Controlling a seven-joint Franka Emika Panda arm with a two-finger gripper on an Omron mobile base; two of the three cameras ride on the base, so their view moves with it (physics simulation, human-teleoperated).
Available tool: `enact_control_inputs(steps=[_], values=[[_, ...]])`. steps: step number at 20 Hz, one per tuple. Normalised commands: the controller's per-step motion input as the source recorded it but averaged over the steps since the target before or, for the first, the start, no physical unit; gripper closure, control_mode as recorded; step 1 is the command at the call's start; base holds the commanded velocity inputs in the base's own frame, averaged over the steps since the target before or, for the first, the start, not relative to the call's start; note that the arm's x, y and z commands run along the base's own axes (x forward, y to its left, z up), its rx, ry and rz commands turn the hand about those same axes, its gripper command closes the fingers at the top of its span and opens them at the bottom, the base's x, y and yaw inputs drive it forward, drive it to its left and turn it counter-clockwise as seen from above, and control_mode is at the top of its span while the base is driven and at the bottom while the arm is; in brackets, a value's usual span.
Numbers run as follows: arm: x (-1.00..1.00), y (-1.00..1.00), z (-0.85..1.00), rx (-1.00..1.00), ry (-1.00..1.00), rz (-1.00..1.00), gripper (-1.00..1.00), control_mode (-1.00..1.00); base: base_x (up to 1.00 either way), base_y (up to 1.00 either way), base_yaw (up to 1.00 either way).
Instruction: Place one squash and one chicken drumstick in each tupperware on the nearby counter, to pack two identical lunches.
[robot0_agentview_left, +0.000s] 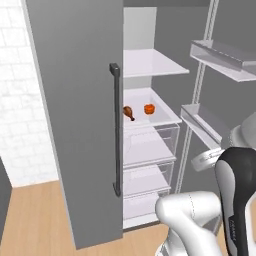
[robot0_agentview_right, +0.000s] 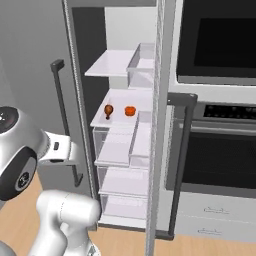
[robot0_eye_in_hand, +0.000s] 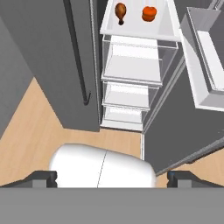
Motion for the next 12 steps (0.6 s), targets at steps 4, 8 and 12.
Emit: enact_control_inputs(steps=[4,8,12], values=[[0.00,0.00,0.00,0.00,0.00,0.00,-1.00,1.00,0.64,0.00,0.00],[0.00,0.00,0.00,0.00,0.00,0.00,-1.00,1.00,0.71,0.00,0.00],[0.00,0.00,0.00,0.00,0.00,0.00,-1.00,1.00,0.45,0.00,0.00]])
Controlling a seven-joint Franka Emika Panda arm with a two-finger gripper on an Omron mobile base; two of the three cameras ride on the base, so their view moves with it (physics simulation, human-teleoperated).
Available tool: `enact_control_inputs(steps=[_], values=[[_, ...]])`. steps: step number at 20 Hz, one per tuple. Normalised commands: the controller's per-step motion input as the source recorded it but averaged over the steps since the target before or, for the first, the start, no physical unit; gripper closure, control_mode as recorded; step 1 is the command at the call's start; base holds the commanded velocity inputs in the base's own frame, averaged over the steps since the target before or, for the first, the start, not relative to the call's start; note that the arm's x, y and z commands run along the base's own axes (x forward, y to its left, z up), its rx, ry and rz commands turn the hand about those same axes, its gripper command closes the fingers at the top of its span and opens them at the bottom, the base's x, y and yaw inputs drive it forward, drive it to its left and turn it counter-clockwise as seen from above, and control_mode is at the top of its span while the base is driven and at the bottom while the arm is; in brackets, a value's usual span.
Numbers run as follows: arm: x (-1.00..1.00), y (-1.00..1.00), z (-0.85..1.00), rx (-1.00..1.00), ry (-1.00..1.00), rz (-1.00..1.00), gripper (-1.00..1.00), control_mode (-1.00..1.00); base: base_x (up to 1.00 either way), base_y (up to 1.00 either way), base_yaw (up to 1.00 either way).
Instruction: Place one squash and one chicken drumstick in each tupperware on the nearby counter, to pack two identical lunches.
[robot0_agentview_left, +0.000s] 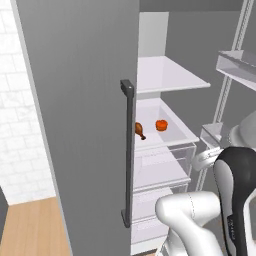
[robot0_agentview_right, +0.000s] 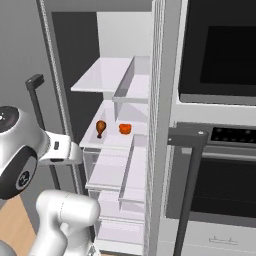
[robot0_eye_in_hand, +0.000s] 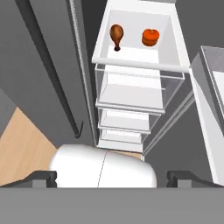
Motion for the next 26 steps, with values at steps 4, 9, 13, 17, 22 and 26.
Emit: enact_control_inputs(steps=[4,9,13,17,22,26], values=[[0.03,-0.01,-0.06,0.00,0.00,0.00,-1.00,-1.00,0.08,-0.02,0.00],[0.43,-0.01,-0.32,0.00,-0.04,0.00,-1.00,-1.00,0.00,0.00,0.00],[0.80,0.00,-0.31,0.00,-0.05,0.00,-1.00,-1.00,0.00,0.00,0.00],[0.79,0.00,-0.28,0.00,0.00,0.00,-1.00,-1.00,0.00,0.00,0.00],[0.59,0.00,-0.24,0.00,0.00,0.00,-1.00,-1.00,0.00,0.00,0.00],[0.44,0.00,-0.20,0.00,0.00,0.02,-1.00,-1.00,0.00,0.00,0.00]])
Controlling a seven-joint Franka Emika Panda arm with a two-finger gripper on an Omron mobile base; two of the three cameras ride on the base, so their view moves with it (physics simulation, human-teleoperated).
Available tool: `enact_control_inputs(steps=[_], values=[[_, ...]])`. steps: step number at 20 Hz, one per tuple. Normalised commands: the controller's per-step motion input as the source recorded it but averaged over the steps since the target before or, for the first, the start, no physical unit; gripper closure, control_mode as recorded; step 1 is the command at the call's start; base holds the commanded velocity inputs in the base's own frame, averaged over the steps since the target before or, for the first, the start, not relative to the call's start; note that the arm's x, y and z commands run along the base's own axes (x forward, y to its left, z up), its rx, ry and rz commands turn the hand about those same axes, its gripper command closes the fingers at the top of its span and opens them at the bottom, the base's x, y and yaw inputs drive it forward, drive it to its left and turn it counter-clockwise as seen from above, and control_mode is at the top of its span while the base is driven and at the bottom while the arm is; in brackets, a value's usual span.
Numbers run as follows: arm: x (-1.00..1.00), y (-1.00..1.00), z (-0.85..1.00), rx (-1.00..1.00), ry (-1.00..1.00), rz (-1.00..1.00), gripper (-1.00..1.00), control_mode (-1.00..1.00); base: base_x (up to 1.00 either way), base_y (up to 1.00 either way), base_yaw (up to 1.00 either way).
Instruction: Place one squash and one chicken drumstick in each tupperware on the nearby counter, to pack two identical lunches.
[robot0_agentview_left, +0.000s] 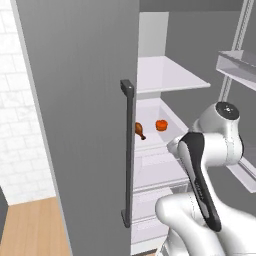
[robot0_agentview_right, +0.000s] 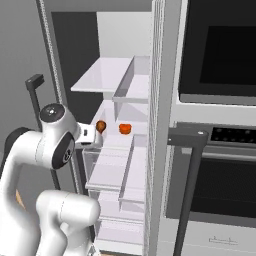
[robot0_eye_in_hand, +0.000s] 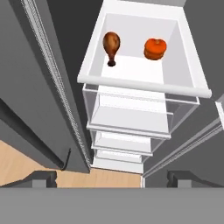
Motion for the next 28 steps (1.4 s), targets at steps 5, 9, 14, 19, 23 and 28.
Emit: enact_control_inputs(steps=[5,9,14,19,23,28], values=[[0.46,0.00,-0.23,0.00,-0.01,0.03,-1.00,-1.00,0.00,0.00,0.00],[0.57,0.00,-0.25,0.00,-0.03,0.05,-1.00,-1.00,0.00,0.00,0.00],[0.57,0.00,-0.22,0.00,-0.03,0.06,-1.00,-1.00,0.00,0.00,0.00],[0.51,0.00,-0.20,0.00,-0.01,0.05,-1.00,-1.00,0.00,0.00,0.00],[0.52,0.00,-0.11,0.00,0.00,0.03,-1.00,-1.00,0.00,0.00,0.00],[0.49,0.00,-0.13,0.00,0.00,0.02,-1.00,-1.00,0.00,0.00,0.00]])
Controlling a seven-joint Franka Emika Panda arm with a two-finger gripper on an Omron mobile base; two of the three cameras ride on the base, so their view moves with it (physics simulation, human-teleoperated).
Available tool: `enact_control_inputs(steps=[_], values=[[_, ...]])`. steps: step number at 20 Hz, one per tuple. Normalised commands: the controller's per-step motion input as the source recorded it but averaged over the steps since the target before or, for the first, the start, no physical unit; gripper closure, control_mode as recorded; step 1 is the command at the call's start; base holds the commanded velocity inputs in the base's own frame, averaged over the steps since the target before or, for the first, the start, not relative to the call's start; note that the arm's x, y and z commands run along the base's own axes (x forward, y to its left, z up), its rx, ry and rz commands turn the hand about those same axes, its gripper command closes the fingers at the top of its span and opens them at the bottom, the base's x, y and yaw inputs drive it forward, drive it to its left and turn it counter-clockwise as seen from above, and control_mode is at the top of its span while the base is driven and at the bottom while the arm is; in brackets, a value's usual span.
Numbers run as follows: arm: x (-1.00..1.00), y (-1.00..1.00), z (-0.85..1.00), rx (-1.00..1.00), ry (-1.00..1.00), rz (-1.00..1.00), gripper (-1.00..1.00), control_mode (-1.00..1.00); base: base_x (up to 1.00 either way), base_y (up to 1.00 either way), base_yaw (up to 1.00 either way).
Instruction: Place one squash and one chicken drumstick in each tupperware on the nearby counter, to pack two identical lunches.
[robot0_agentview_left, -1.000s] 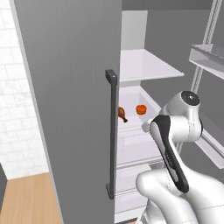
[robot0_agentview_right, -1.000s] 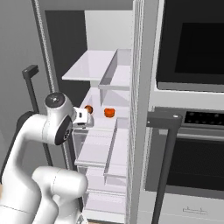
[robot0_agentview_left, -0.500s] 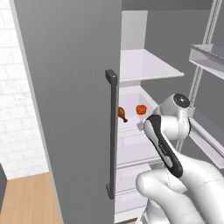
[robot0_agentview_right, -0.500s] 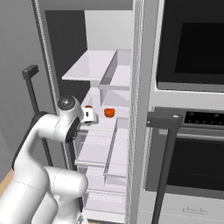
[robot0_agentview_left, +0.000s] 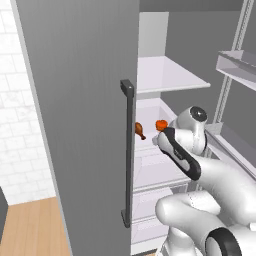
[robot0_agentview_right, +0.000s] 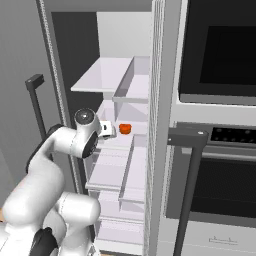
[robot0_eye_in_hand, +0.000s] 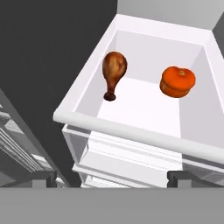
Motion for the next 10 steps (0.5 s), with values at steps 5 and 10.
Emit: enact_control_inputs(steps=[5,10], values=[[0.36,0.00,-0.24,0.01,0.01,0.04,-1.00,-1.00,0.00,0.00,0.00],[0.29,0.02,-0.23,0.01,0.00,0.04,-1.00,-1.00,0.00,0.00,0.00]])
